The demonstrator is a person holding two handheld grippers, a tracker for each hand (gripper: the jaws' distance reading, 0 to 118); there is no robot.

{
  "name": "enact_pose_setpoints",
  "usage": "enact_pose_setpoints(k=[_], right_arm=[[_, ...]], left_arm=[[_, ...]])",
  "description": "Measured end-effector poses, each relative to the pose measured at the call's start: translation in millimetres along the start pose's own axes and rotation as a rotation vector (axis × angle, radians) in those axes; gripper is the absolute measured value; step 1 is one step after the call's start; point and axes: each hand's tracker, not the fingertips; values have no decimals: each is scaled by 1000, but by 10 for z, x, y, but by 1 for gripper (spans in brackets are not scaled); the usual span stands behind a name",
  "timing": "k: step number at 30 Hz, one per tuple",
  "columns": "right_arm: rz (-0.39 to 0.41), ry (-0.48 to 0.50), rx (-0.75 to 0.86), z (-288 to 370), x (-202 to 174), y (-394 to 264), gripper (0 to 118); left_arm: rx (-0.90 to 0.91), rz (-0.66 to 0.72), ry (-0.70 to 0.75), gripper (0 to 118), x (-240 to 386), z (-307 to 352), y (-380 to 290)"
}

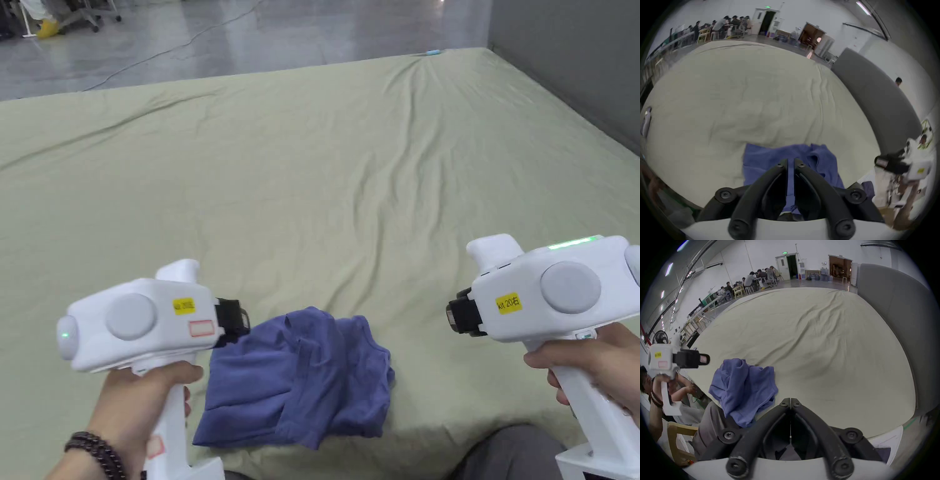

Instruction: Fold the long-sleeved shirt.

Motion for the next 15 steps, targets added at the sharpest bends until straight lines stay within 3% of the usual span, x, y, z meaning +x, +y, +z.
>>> enact_pose_setpoints(k=[3, 7, 15], right_arm=[[3, 8, 3, 19, -15, -20, 0], [-7, 15, 10, 97, 57, -64, 0], [-60, -23, 19, 220, 326, -130, 0]], left_arm=[[-59, -90, 32, 1, 150, -394, -125], [-165, -112, -58, 0, 458, -844, -259], [-199, -216, -99, 0, 1265, -1314, -445]])
